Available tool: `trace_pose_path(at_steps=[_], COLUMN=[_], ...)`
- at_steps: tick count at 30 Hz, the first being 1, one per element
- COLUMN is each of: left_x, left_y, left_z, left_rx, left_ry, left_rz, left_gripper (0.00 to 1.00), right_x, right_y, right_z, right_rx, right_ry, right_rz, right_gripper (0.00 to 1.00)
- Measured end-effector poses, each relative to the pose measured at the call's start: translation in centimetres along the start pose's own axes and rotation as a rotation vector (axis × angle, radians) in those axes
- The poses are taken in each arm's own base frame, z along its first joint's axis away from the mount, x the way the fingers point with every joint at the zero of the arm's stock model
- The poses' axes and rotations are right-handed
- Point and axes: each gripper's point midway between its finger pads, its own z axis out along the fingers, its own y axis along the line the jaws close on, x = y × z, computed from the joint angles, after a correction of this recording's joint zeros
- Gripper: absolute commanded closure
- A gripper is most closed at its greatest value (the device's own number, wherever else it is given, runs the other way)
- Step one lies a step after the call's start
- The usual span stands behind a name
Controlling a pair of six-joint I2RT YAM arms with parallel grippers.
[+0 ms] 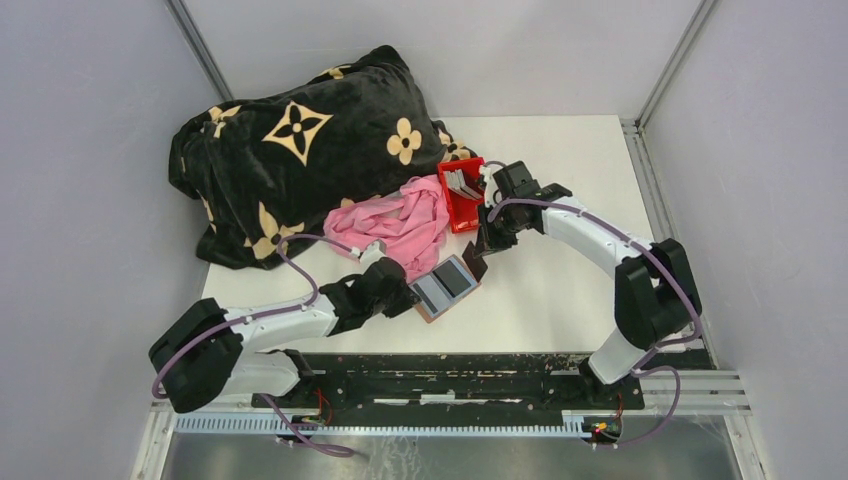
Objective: Put the credit cards into the card holder
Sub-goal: Turn over the card slot in the card holder.
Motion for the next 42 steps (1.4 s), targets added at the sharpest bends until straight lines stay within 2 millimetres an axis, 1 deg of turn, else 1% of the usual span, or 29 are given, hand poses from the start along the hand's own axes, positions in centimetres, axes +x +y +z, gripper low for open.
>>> trace_pose_path(at_steps=[2,9,17,24,31,38,42], left_x=[0.2,0.2,0.7,1.4,1.4,1.3,1.3], left_y=[0.7,1.6,2.5,4.2,3.8,3.2,3.1], left_z=[0.1,0.1,0.2,0.6,1.0,1.5,1.7], left_rx=[-0.028,-0.065,-0.101,-0.168,-0.17,-0.172,-0.178], left_ry=[0.001,-0.009,0.006,0.032,0.033,0.035,0.037], left_rz=[0.01,0.02,0.031,0.047,0.046,0.047,0.049], left_gripper=[0.97,0.97,0.97,0.97,0.97,0.97,0.97], right_x=[0.5,1.5,1.3,0.8,0.5,1.1,1.0], right_y=[-0.2,-1.0,-1.3,-1.4,-1.6,-2.1,-2.2], right_z=[0.4,1.5,2.2,3.0,3.7,4.5,4.7], right_rx=[0.018,0.08,0.125,0.131,0.131,0.132,0.128], right_ry=[0.02,0.055,0.04,0.024,0.013,0.02,0.011], right_rz=[-0.015,-0.074,-0.13,-0.164,-0.181,-0.183,-0.191], right_gripper=[0.99,0.99,0.99,0.99,0.99,0.99,0.99])
